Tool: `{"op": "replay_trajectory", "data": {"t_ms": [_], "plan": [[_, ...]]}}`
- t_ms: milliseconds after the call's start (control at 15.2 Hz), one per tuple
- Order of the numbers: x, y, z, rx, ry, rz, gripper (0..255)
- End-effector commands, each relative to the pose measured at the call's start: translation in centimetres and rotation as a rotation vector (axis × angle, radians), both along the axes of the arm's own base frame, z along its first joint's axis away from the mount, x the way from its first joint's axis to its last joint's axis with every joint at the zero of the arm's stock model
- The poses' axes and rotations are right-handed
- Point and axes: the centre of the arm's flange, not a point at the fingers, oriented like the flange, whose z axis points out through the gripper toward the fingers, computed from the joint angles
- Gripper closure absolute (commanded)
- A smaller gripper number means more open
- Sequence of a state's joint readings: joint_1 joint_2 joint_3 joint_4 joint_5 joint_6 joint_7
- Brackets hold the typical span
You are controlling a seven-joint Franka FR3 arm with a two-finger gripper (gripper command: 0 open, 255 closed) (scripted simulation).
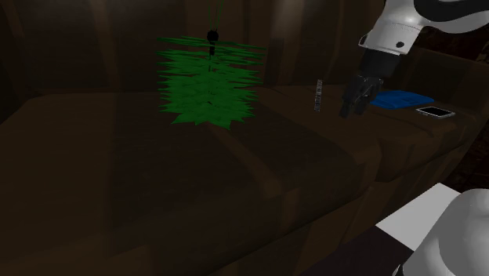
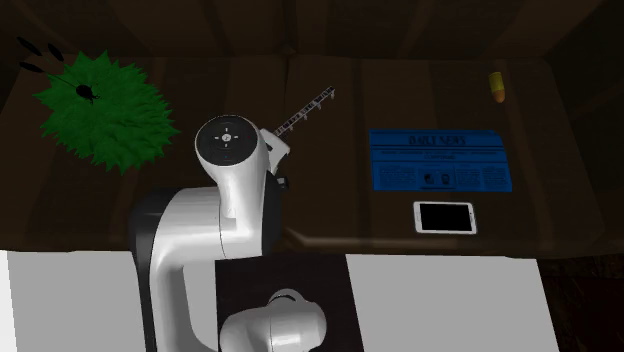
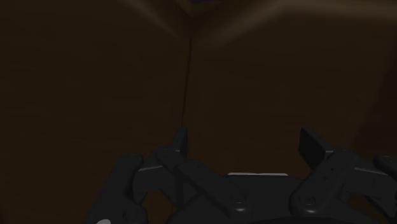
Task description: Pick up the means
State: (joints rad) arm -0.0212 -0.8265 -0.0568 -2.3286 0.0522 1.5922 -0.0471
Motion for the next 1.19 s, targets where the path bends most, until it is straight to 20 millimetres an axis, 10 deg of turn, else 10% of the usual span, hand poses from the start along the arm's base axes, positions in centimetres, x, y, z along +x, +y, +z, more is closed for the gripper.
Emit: {"op": "replay_trajectory", "data": {"t_ms": [0,858,1122], "plan": [[0.0,0.0,0.0,0.000,0.000,0.000,0],[14.8,-4.4,4.4,-0.075,0.028,-0.929,0],[15.9,-5.4,3.8,-0.082,0.030,-1.013,0]]}}
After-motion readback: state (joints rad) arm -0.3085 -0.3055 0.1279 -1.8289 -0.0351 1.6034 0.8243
